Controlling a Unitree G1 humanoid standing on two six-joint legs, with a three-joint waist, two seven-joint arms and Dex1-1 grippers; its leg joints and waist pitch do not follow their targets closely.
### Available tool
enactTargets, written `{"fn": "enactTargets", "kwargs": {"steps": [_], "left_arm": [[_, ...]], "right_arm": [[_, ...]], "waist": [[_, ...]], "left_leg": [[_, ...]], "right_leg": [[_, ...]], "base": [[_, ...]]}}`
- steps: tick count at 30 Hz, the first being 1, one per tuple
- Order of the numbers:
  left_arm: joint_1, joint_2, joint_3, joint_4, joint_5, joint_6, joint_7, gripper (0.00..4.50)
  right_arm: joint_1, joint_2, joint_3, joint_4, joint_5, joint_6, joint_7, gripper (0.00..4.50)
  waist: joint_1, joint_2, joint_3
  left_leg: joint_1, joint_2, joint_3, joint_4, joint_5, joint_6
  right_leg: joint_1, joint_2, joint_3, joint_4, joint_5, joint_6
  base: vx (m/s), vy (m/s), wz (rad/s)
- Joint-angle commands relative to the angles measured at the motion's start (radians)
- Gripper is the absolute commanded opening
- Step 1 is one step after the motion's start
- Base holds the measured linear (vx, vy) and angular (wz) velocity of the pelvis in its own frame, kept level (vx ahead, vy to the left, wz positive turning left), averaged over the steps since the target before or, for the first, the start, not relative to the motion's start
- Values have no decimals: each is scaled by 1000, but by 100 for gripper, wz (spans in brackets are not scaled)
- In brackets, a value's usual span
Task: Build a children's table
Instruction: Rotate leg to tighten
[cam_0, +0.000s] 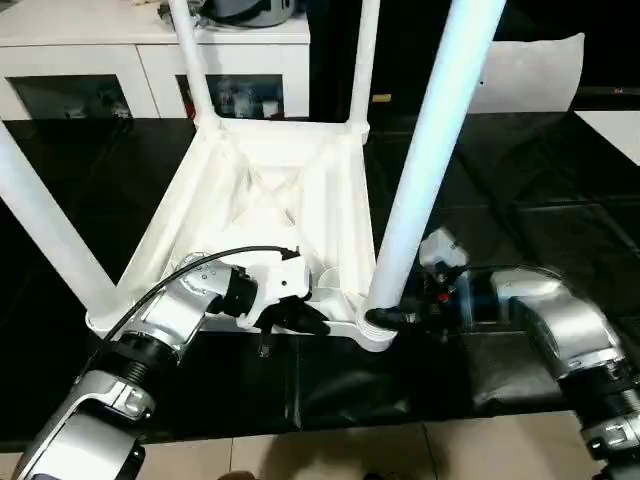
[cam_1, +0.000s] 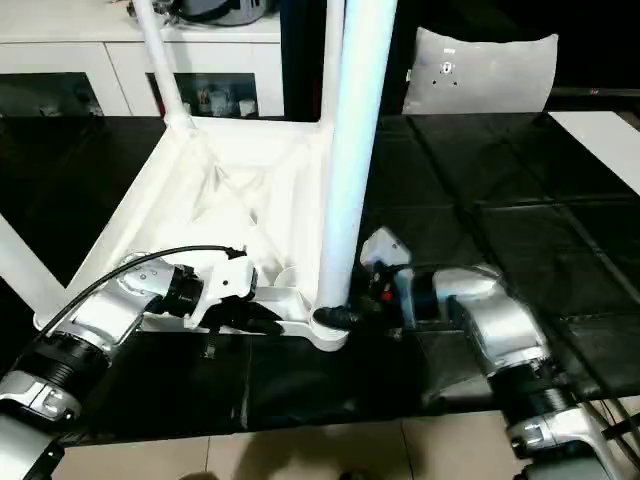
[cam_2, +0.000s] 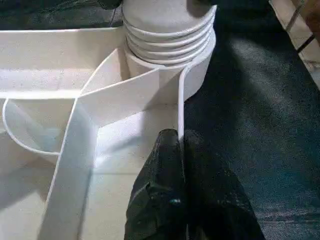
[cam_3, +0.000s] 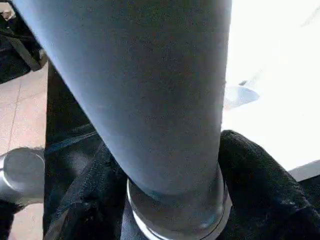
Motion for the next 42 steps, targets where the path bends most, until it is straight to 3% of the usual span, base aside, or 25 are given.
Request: {"fn": "enactTargets", "kwargs": {"steps": [1,5,10,12,14,18,19,20,21,24,26,27,32,35,39,42], "left_arm": [[-17,-1,14,-26,-9,-3,5,0],[-21,0,15,-21,-9,-2,4,0],[-21,-2,21,-18,-16,9,8,0],[-13,-14,36,-34,-30,61,35,0],[-9,-44,54,-52,-30,135,110,0],[-12,-102,82,-68,-21,217,240,0],[-16,-122,93,-70,-20,241,279,0],[-22,-148,105,-69,-18,270,328,0],[-34,-191,118,-64,-6,308,410,0],[-74,-277,141,-23,20,340,577,0],[-91,-302,149,3,25,331,626,0],[-101,-309,148,18,33,313,640,0],[-102,-291,136,17,52,287,627,0],[-89,-256,120,6,51,250,569,0],[-79,-223,114,7,39,211,500,0],[-62,-160,96,18,23,128,373,0]], "right_arm": [[-12,1,-9,26,-11,6,-31,247],[-11,11,-18,24,15,10,-8,223],[1,12,-19,7,28,18,14,216],[15,35,-28,-5,28,25,-33,214],[17,92,-53,7,10,36,-165,212],[-7,183,-100,41,-7,56,-348,210],[-18,209,-118,52,-6,70,-400,210],[-31,237,-133,65,-9,83,-458,209],[-49,282,-148,82,-24,96,-543,208],[-87,368,-171,134,-77,92,-736,208],[-98,390,-170,154,-87,74,-769,208],[-97,395,-165,153,-94,50,-762,263],[-79,378,-172,117,-97,18,-740,295],[-59,332,-194,95,-89,-1,-689,326],[-38,269,-203,78,-67,-17,-603,365],[-1,151,-193,35,-34,-39,-407,378]], "waist": [[1,-5,-71],[-4,-4,-70],[-5,-7,-72],[-5,-6,-71],[-8,-6,-71],[-37,-9,-68],[-40,2,-68],[-50,-4,-69],[-56,1,-71],[-63,-1,-73],[-64,-1,-75],[-61,1,-75],[-48,4,-81],[-41,2,-80],[-38,4,-76],[-29,3,-76]], "left_leg": [[-8,15,4,-70,-152,57],[-6,14,4,-70,-165,56],[-8,15,4,-69,-152,61],[-8,15,4,-69,-147,60],[-8,16,3,-71,-143,51],[-13,5,1,-68,-166,33],[-12,5,0,-68,-165,30],[-17,3,-1,-67,-163,30],[-15,1,0,-65,-163,32],[-14,0,1,-63,-152,46],[-13,-2,1,-61,-141,46],[-14,0,1,-63,-135,55],[-17,5,1,-64,-78,91],[-15,6,3,-65,-92,98],[-12,6,4,-67,-125,94],[-14,8,3,-66,-129,105]], "right_leg": [[71,-52,49,-77,-369,-144],[69,-50,47,-83,-404,-131],[70,-50,49,-78,-379,-138],[70,-51,50,-77,-372,-142],[70,-52,49,-75,-376,-144],[71,-49,41,-90,-465,-104],[70,-50,41,-89,-463,-106],[72,-47,38,-91,-463,-102],[70,-46,37,-92,-458,-105],[67,-44,38,-93,-435,-113],[67,-43,37,-94,-423,-115],[68,-44,38,-92,-400,-121],[77,-45,44,-71,-235,-174],[79,-46,46,-71,-234,-184],[76,-46,45,-79,-296,-165],[79,-46,47,-77,-279,-166]], "base": [[0,0,0],[0,0,0],[0,0,0],[0,0,0],[0,0,0],[0,0,0],[0,0,0],[0,0,0],[0,0,0],[0,0,0],[0,0,0],[0,0,0],[0,0,0],[0,0,0],[0,0,0],[0,0,0]]}}
